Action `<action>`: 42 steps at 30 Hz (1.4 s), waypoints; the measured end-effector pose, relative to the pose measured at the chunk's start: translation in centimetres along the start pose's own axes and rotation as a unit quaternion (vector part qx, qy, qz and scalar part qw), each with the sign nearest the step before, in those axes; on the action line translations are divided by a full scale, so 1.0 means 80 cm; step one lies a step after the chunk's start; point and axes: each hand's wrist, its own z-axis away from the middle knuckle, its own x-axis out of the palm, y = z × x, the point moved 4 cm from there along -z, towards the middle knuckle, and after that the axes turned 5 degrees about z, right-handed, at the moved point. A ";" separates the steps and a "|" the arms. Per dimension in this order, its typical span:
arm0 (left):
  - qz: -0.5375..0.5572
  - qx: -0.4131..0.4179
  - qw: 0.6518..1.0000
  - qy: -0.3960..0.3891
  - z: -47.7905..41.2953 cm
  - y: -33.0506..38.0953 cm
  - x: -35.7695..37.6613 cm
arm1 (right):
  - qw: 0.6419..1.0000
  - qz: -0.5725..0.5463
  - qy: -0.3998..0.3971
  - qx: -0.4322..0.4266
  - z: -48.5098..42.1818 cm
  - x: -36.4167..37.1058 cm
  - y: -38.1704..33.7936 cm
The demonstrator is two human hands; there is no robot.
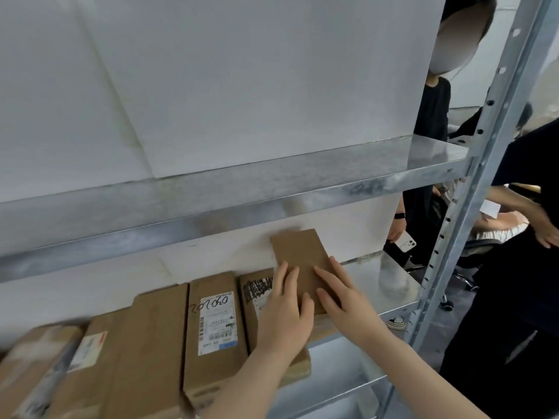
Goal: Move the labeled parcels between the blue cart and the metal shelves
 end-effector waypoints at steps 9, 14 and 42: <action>-0.079 -0.060 0.986 0.133 0.121 -0.079 -0.206 | 0.988 -0.062 -0.069 -0.121 0.034 0.112 -0.208; -0.140 -0.131 0.957 0.219 0.243 -0.155 -0.353 | 0.965 -0.107 -0.129 -0.203 0.083 0.223 -0.371; -0.172 -0.485 0.743 0.428 0.763 -0.577 -0.784 | 0.747 -0.176 -0.470 -0.436 0.367 0.811 -0.946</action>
